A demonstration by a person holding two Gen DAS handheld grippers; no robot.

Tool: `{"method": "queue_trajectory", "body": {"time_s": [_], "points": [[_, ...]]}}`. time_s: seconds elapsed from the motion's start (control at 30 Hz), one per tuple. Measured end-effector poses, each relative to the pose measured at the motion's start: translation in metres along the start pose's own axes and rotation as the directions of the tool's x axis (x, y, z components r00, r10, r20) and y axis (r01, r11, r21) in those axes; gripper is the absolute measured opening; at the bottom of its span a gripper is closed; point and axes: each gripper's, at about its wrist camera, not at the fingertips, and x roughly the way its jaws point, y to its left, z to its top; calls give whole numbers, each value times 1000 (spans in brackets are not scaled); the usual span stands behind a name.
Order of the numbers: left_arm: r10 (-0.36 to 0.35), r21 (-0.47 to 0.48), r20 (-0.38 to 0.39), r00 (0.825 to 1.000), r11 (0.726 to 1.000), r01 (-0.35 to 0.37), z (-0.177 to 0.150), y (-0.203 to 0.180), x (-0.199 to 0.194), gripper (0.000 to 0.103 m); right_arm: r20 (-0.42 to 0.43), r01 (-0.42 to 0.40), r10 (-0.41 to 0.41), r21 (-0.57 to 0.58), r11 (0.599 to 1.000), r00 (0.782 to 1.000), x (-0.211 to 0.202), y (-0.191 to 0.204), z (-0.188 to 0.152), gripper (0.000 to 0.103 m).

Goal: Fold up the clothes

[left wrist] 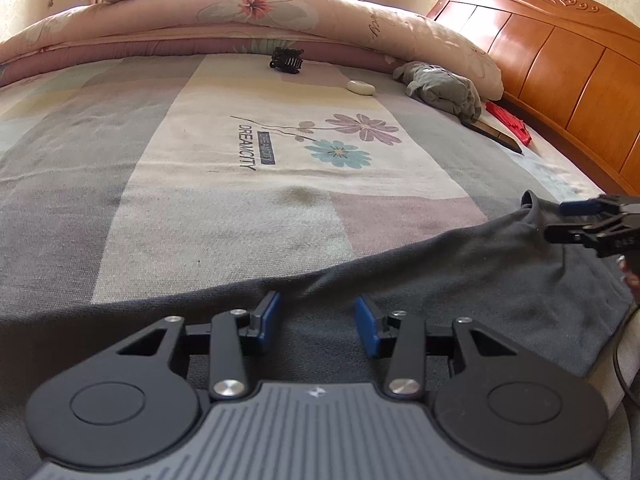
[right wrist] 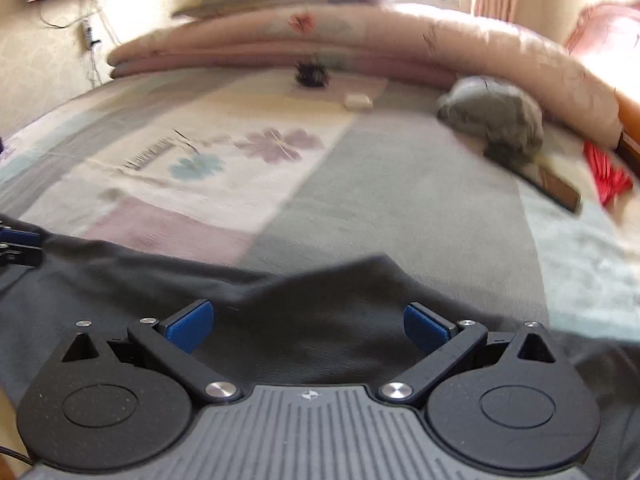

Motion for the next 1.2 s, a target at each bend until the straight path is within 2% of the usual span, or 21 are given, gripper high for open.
{"method": "queue_trajectory", "body": {"time_s": [0.1, 0.33, 0.4, 0.47, 0.57, 0.63, 0.7, 0.77, 0.87, 0.93, 0.97, 1.07, 1.2], "points": [[-9, -21, -5, 1000, 1000, 9, 2, 3, 0, 43, 23, -1, 0, 30, 1000, 1000, -5, -29, -19, 103], [1, 6, -21, 1000, 1000, -1, 6, -1, 2, 43, -24, 130, -128, 91, 987, 991, -46, -59, -50, 103], [19, 39, -26, 999, 999, -18, 9, -7, -2, 42, -3, 113, -114, 94, 989, 994, -60, -55, -52, 103], [46, 121, 0, 999, 992, -46, 11, -22, -12, 42, 0, 98, -98, 48, 994, 995, -67, -47, -58, 103], [-9, 241, 15, 1000, 970, 5, 7, -43, -27, 48, -27, 83, -83, -22, 996, 996, -70, -36, -70, 103], [-35, 273, -13, 999, 961, 37, 1, -49, -29, 49, -40, 73, -72, 5, 997, 997, -69, -44, -83, 103], [-28, 252, -40, 999, 967, 38, -10, -42, -31, 49, -19, 45, -43, 89, 995, 999, -73, -59, -92, 103], [-8, 207, -66, 998, 978, 21, -23, -28, -31, 50, -7, 43, -43, 86, 995, 999, -78, -61, -97, 103], [27, 170, -78, 997, 985, -14, -30, -15, -43, 50, -35, 85, -83, 74, 994, 996, -79, -53, -92, 103], [73, 181, -74, 995, 982, -58, -27, -15, -49, 49, -58, 125, -121, 73, 989, 991, -81, -42, -82, 103], [82, 193, -68, 994, 979, -67, -25, -19, -50, 48, -37, 123, -120, 63, 990, 992, -83, -32, -77, 103], [22, 232, -36, 999, 973, -13, -16, -38, -50, 50, 46, 37, -39, 45, 998, 998, -89, 8, -64, 103], [-87, 300, -35, 996, 949, 93, -11, -78, -34, 51, 48, -24, 24, 4, 1000, 999, -70, 61, -54, 103]]}}
